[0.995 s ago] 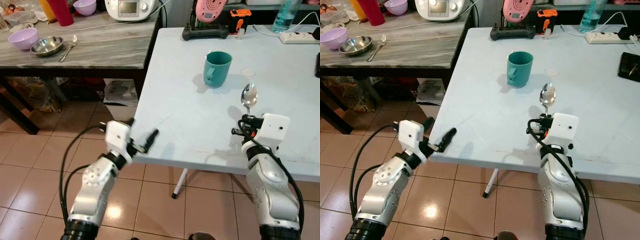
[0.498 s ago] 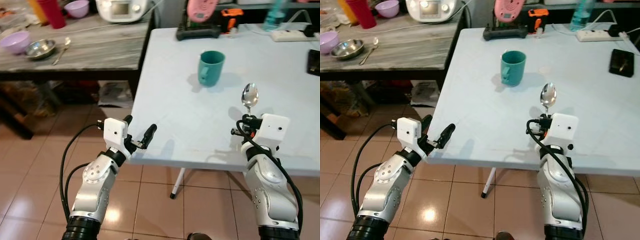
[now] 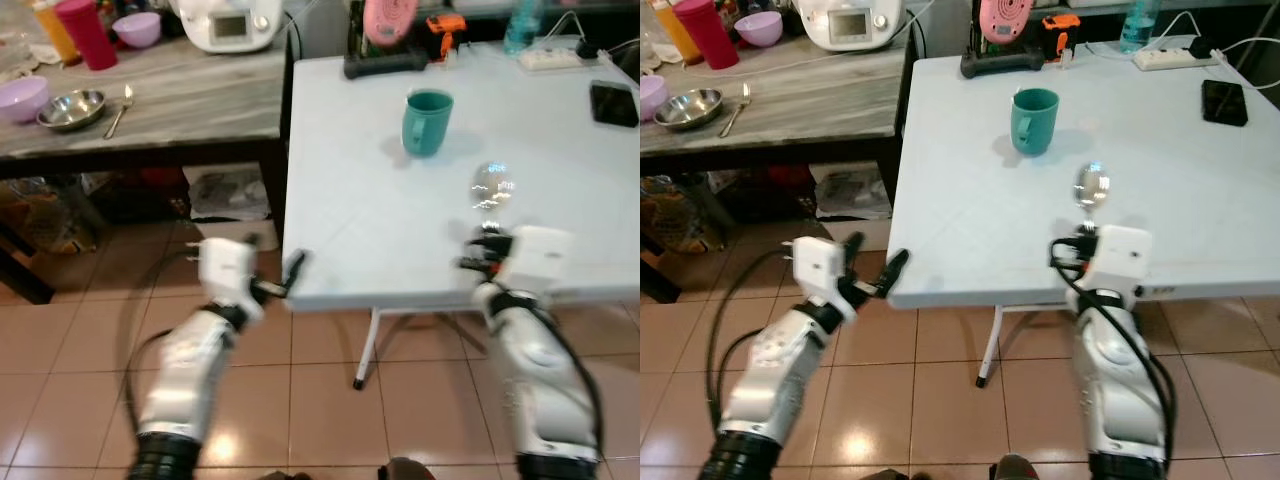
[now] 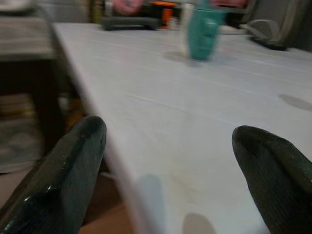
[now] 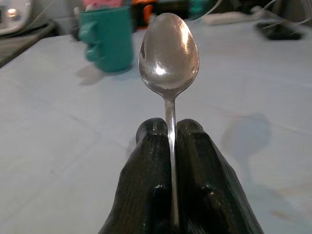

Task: Setting the table

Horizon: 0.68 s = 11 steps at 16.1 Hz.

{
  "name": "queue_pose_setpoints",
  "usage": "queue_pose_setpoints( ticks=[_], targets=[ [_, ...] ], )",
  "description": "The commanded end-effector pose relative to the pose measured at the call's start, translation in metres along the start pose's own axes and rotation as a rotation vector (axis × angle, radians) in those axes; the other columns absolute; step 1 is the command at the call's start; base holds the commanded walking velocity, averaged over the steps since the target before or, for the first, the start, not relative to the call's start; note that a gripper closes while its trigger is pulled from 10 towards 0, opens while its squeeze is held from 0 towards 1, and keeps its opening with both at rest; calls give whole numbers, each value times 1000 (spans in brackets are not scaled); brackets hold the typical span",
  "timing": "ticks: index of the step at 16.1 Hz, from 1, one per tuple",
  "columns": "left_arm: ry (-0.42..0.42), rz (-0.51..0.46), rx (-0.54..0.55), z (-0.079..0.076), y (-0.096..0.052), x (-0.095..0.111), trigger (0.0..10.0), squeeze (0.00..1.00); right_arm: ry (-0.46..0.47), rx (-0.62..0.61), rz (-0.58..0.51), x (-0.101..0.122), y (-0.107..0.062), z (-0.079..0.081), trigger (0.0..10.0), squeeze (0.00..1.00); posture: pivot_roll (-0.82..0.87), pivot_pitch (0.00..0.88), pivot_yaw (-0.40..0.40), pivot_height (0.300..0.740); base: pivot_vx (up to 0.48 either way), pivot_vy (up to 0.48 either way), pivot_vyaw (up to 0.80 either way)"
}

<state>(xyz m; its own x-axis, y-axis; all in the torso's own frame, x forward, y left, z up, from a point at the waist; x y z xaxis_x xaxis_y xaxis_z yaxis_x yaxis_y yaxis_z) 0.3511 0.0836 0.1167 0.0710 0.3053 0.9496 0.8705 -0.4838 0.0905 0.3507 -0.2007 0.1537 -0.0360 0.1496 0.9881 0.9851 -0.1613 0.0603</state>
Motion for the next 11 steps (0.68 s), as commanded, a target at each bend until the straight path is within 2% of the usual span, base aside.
queue_pose_setpoints(
  ticks=[1, 11],
  targets=[
    [24, 9, 20, 10, -3, 1, 10000, 0, 9, 13, -29, 7, 0, 6, 10000, 0, -324, 88, 83, 740, 0, 480, 0],
    [36, -1, 2, 5, 2, 3, 10000, 0, 9, 20, -53, 11, 0, 8, 10000, 0, -328, 70, 96, 740, 0, 479, 0]
  ],
)
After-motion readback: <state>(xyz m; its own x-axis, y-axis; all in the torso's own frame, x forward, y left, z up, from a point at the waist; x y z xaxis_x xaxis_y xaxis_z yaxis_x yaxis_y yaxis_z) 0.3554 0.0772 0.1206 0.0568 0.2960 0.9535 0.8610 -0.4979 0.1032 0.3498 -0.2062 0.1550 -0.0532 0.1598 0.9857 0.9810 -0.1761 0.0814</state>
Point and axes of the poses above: a point about 5 cm out from each wrist's last joint towards the gripper, its own y axis pointing out of the wrist towards the gripper, its own x axis along the axis of the wrist's last joint, z = x × y, the point moved 6 cm from there along y, pointing out of the wrist towards the gripper, and after that the axes turned 11 degrees about -y, right-handed, at the moved point
